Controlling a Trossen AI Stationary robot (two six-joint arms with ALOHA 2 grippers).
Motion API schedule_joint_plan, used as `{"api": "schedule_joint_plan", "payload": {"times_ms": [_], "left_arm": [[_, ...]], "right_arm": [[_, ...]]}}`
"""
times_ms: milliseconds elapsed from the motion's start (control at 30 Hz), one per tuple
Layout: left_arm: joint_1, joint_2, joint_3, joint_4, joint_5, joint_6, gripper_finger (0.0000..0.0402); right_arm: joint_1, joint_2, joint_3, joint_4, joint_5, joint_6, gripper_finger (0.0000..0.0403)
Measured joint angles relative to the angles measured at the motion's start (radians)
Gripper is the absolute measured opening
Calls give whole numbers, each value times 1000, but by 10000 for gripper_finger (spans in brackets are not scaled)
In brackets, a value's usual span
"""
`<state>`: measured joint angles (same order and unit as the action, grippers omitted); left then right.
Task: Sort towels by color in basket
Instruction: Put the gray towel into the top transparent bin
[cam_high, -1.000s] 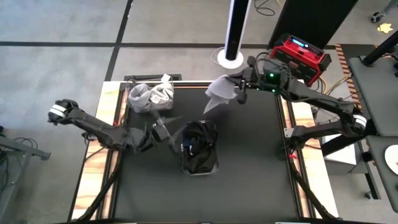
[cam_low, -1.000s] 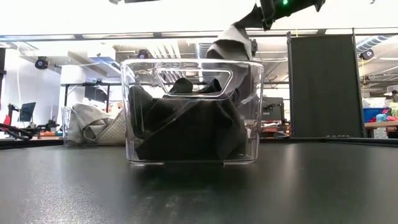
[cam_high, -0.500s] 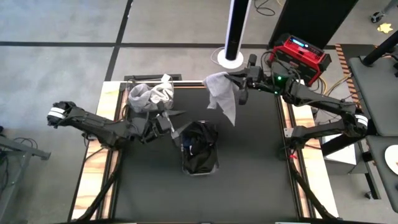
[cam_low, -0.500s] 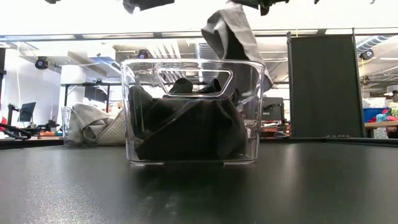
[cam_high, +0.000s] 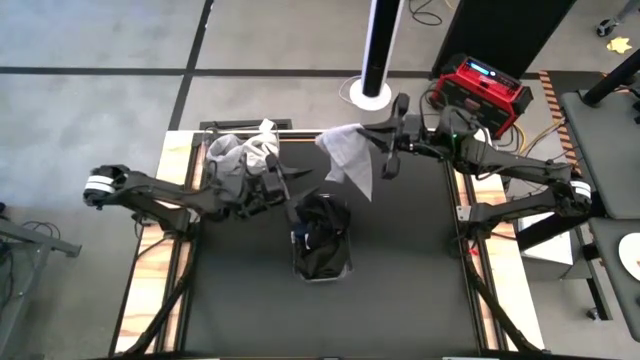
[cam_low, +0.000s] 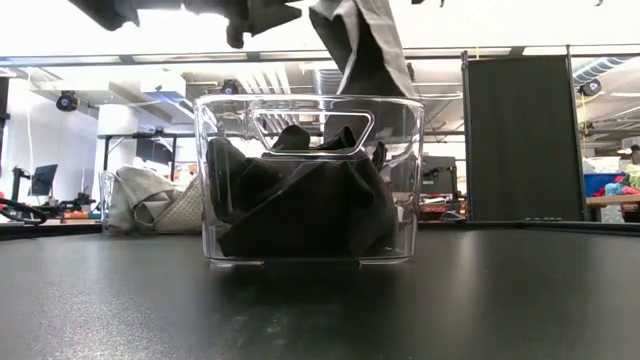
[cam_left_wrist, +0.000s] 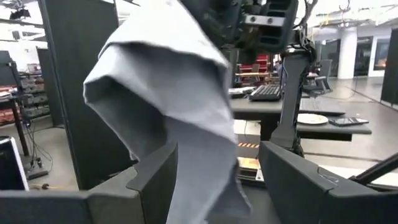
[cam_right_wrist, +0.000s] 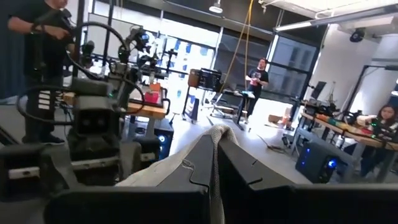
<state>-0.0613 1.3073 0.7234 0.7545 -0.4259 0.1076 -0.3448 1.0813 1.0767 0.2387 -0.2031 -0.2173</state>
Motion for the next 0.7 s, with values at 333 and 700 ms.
{"api": "schedule_joint_plan", "payload": {"times_ms": [333,700], "left_arm": [[99,111,0,152,221,-163,211],[111,327,167,196,322,-142,211]], "right_arm": [[26,0,0,4,1,-2,9],[29,23,-1,1,3,-2,9]]}}
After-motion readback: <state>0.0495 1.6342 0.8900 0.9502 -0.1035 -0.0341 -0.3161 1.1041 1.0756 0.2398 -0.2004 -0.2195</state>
